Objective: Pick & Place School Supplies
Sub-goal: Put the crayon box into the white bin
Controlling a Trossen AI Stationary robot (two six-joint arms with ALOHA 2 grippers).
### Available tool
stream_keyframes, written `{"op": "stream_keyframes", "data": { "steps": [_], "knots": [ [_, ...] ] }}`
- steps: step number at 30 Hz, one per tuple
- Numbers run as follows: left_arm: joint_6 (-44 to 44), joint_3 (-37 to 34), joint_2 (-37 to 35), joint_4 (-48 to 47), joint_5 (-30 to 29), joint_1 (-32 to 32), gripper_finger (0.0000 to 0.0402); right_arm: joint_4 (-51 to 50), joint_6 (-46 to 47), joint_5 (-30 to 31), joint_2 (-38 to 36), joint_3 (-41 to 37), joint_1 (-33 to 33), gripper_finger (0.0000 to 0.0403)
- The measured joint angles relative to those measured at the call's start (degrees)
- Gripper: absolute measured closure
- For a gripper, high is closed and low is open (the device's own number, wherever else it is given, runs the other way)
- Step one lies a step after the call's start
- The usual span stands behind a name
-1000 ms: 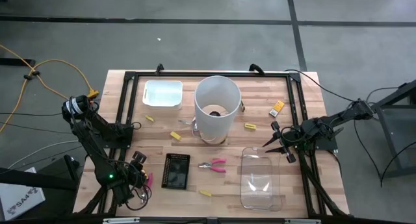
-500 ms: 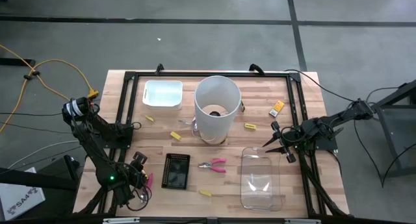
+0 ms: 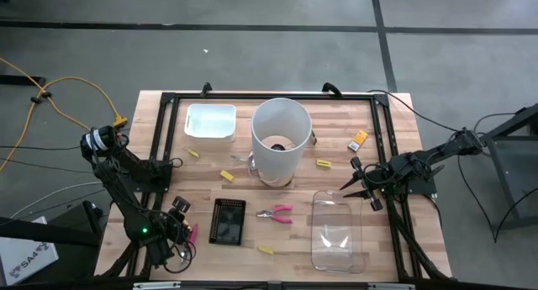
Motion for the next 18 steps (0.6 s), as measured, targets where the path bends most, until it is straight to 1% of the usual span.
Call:
{"op": "stream_keyframes", "data": {
  "steps": [18],
  "knots": [
    [-1.0,0.0,-1.8,-2.1,0.9,0.0,0.0321,0.0,0.0,0.0,0.0,0.0,0.0,0.0298]
  ]
}}
